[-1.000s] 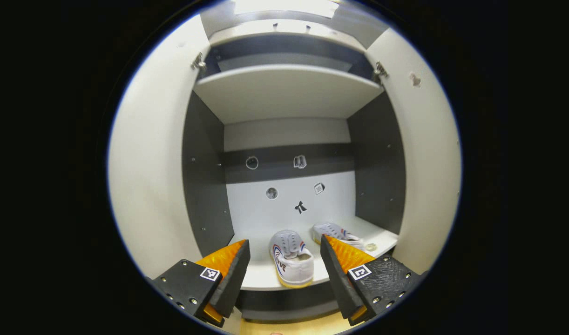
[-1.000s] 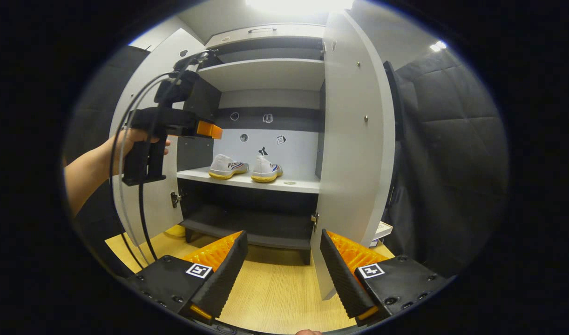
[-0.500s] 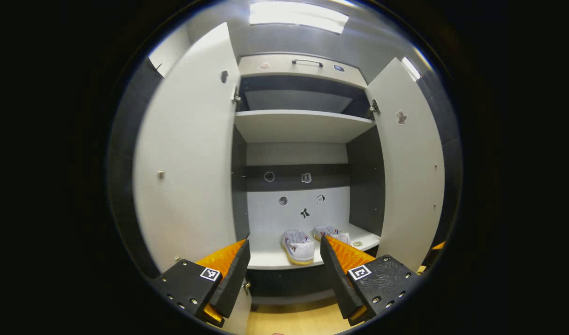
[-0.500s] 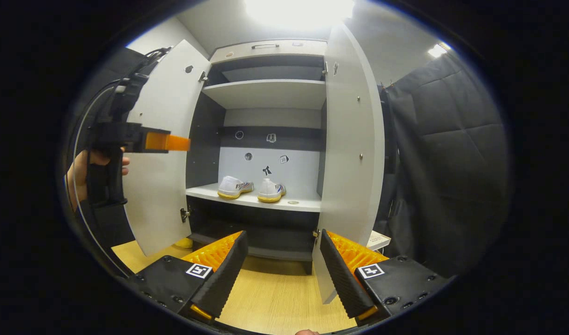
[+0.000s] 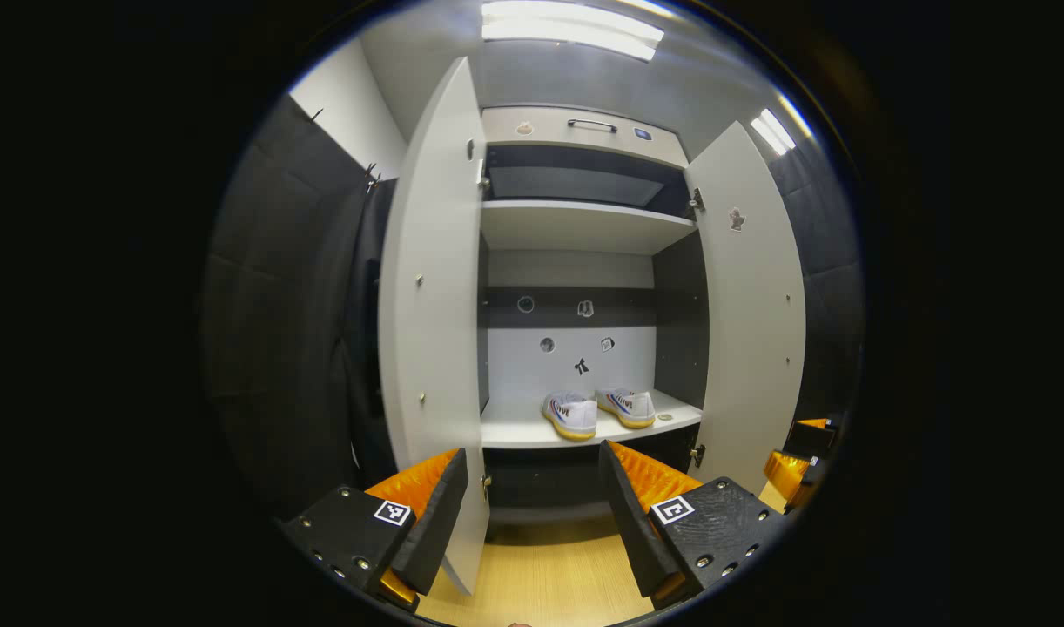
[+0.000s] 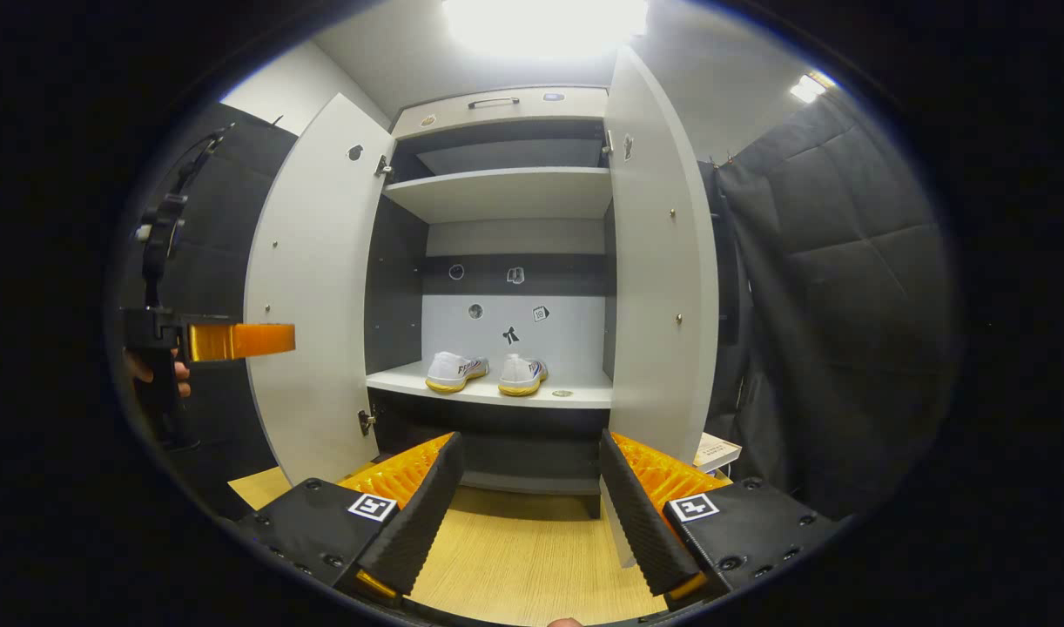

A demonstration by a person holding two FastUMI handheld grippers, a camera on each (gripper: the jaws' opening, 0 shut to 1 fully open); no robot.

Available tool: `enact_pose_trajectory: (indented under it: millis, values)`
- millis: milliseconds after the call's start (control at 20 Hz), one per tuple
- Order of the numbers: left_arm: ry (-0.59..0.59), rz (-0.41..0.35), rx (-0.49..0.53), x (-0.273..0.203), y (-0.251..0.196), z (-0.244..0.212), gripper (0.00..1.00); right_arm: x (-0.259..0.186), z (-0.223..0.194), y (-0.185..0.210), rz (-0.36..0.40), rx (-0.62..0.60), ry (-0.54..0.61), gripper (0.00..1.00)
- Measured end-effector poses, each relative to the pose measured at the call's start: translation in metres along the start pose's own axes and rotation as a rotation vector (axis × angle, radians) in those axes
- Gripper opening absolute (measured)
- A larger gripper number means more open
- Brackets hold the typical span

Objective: Grab one shoe with the right hand and put it into the shoe cabinet, grab the other shoe with the left hand and put it into the shoe cabinet; then close the right door with the right hand and the left door with the left hand.

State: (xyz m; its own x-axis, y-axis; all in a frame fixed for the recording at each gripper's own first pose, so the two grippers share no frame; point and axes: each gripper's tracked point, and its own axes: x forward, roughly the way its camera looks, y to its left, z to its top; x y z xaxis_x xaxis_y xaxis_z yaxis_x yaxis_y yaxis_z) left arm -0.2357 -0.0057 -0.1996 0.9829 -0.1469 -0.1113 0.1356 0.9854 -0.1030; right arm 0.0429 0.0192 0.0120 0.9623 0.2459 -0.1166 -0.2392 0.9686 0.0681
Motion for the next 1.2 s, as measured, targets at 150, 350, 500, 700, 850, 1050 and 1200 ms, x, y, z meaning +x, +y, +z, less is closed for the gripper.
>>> enact_pose_trajectory:
  millis: [150, 350, 500, 700, 850, 1050, 1200]
  values:
    - [0.004, 0.008, 0.004, -0.013, 0.008, -0.004, 0.81, -0.005, 0.004, -0.012, -0.009, 0.008, 0.043, 0.96]
    - [-0.011, 0.020, 0.015, -0.031, 0.017, -0.003, 0.81, -0.011, 0.025, -0.050, -0.087, 0.024, 0.052, 0.98]
    - [0.000, 0.017, -0.001, -0.037, 0.019, -0.007, 0.81, -0.015, 0.044, -0.084, -0.162, 0.027, 0.031, 0.98]
    - [0.017, 0.016, -0.009, -0.040, 0.021, -0.012, 0.81, -0.020, 0.068, -0.136, -0.297, 0.049, 0.004, 0.98]
    - [0.019, 0.022, 0.005, -0.042, 0.022, -0.014, 0.81, -0.014, 0.080, -0.175, -0.408, 0.049, -0.022, 0.98]
    - [0.035, 0.037, -0.002, -0.046, 0.030, -0.019, 0.81, -0.002, 0.094, -0.217, -0.538, 0.033, -0.055, 0.97]
    - [0.041, 0.064, -0.009, -0.050, 0.042, -0.020, 0.81, 0.011, 0.099, -0.232, -0.587, 0.038, -0.071, 0.94]
